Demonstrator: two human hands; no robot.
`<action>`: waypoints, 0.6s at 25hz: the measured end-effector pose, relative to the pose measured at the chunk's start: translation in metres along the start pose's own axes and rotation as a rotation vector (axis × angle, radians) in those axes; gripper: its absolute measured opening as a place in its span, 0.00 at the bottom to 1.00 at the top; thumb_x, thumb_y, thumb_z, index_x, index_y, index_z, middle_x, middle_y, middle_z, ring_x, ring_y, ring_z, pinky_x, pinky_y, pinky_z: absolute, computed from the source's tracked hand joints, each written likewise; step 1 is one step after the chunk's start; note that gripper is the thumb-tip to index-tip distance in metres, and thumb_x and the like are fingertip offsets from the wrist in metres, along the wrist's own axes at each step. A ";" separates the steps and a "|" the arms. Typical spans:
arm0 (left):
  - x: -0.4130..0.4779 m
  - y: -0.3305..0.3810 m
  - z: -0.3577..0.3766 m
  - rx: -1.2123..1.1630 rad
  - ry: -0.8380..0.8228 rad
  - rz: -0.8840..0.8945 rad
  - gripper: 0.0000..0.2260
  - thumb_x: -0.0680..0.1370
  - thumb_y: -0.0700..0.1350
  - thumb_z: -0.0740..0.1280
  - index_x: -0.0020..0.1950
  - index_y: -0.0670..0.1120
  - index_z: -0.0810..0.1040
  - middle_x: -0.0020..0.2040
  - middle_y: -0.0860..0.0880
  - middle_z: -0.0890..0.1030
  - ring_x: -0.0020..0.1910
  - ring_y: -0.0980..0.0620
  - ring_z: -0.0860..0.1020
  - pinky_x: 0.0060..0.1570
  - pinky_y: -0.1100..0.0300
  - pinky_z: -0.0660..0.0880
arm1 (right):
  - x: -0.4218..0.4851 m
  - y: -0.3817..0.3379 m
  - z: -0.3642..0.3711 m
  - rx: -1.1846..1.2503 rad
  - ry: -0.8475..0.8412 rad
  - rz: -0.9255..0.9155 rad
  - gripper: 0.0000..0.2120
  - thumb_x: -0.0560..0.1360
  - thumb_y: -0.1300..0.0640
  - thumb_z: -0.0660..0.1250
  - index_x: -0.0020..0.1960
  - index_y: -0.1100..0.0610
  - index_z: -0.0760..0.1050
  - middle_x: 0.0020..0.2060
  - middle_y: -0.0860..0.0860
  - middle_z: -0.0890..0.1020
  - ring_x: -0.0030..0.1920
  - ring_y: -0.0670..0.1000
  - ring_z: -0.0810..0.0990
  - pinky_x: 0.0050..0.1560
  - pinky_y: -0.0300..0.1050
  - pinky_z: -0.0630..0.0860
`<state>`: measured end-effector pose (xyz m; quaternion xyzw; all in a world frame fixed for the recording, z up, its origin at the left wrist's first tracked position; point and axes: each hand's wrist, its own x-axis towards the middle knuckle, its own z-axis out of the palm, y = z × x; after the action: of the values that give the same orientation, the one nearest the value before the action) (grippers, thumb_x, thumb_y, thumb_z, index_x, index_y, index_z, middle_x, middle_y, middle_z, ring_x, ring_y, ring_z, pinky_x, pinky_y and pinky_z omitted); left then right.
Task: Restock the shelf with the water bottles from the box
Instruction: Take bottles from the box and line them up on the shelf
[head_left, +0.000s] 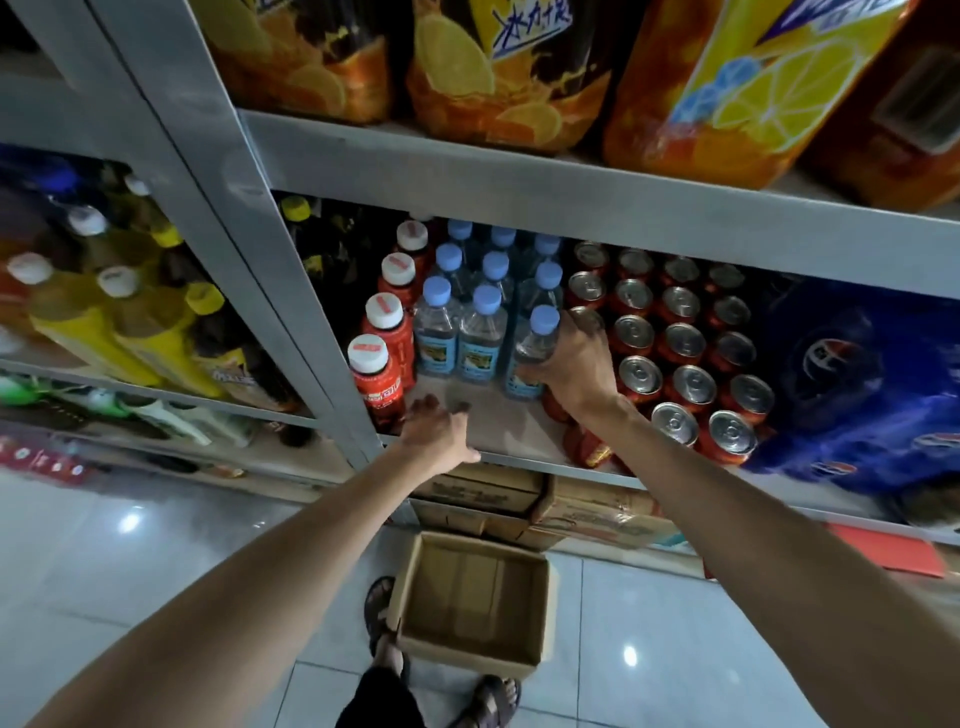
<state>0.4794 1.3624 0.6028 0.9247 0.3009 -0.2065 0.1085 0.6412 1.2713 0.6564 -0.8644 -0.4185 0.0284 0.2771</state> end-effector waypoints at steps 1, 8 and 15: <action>0.001 0.000 0.002 0.020 0.015 0.003 0.35 0.73 0.61 0.67 0.74 0.46 0.63 0.66 0.35 0.69 0.64 0.37 0.70 0.64 0.46 0.68 | 0.000 0.002 0.002 -0.022 0.021 -0.016 0.30 0.60 0.52 0.79 0.59 0.57 0.75 0.52 0.55 0.81 0.56 0.58 0.77 0.58 0.54 0.74; 0.013 0.001 0.007 0.024 0.047 0.000 0.36 0.72 0.67 0.64 0.71 0.44 0.67 0.64 0.36 0.73 0.61 0.39 0.72 0.61 0.49 0.71 | 0.013 0.011 0.009 -0.240 0.068 -0.042 0.35 0.58 0.49 0.81 0.62 0.56 0.75 0.54 0.53 0.81 0.59 0.57 0.76 0.60 0.52 0.69; 0.025 0.000 -0.004 -0.657 0.219 -0.152 0.28 0.75 0.59 0.66 0.69 0.44 0.69 0.67 0.44 0.74 0.65 0.43 0.73 0.65 0.48 0.70 | 0.007 0.009 0.017 -0.315 0.145 0.005 0.32 0.61 0.50 0.80 0.60 0.58 0.72 0.54 0.54 0.80 0.56 0.58 0.76 0.59 0.53 0.70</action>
<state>0.4994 1.3763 0.5949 0.8322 0.4289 -0.0060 0.3515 0.6471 1.2798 0.6385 -0.8980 -0.3947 -0.0991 0.1676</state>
